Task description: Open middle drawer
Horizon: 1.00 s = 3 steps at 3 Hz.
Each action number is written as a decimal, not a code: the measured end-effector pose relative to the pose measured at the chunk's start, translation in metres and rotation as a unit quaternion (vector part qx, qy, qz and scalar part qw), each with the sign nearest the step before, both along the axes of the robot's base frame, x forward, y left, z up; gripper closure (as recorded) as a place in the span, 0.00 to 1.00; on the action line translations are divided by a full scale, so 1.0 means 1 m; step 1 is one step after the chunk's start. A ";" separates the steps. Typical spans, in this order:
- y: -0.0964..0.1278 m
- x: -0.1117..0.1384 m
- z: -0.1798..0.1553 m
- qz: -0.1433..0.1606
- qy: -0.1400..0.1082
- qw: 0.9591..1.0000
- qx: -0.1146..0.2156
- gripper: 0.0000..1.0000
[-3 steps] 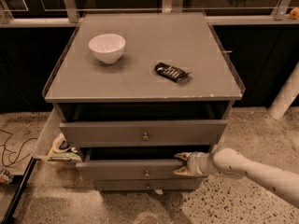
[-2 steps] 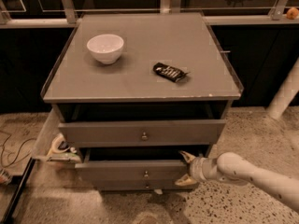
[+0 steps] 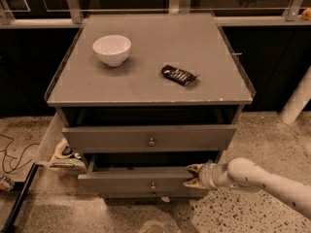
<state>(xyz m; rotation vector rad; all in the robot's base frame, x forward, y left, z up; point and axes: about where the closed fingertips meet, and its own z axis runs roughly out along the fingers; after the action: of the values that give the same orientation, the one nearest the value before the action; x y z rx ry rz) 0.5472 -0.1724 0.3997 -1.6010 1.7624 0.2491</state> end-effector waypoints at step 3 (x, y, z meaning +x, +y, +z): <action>0.000 -0.035 0.006 0.013 0.002 1.000 0.012 1.00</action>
Offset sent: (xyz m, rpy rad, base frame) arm -0.1186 -0.0591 0.0168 0.0793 -0.0017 -0.0080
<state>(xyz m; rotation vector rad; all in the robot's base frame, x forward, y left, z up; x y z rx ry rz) 0.5127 -0.1727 0.4053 -1.6090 1.7360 0.2840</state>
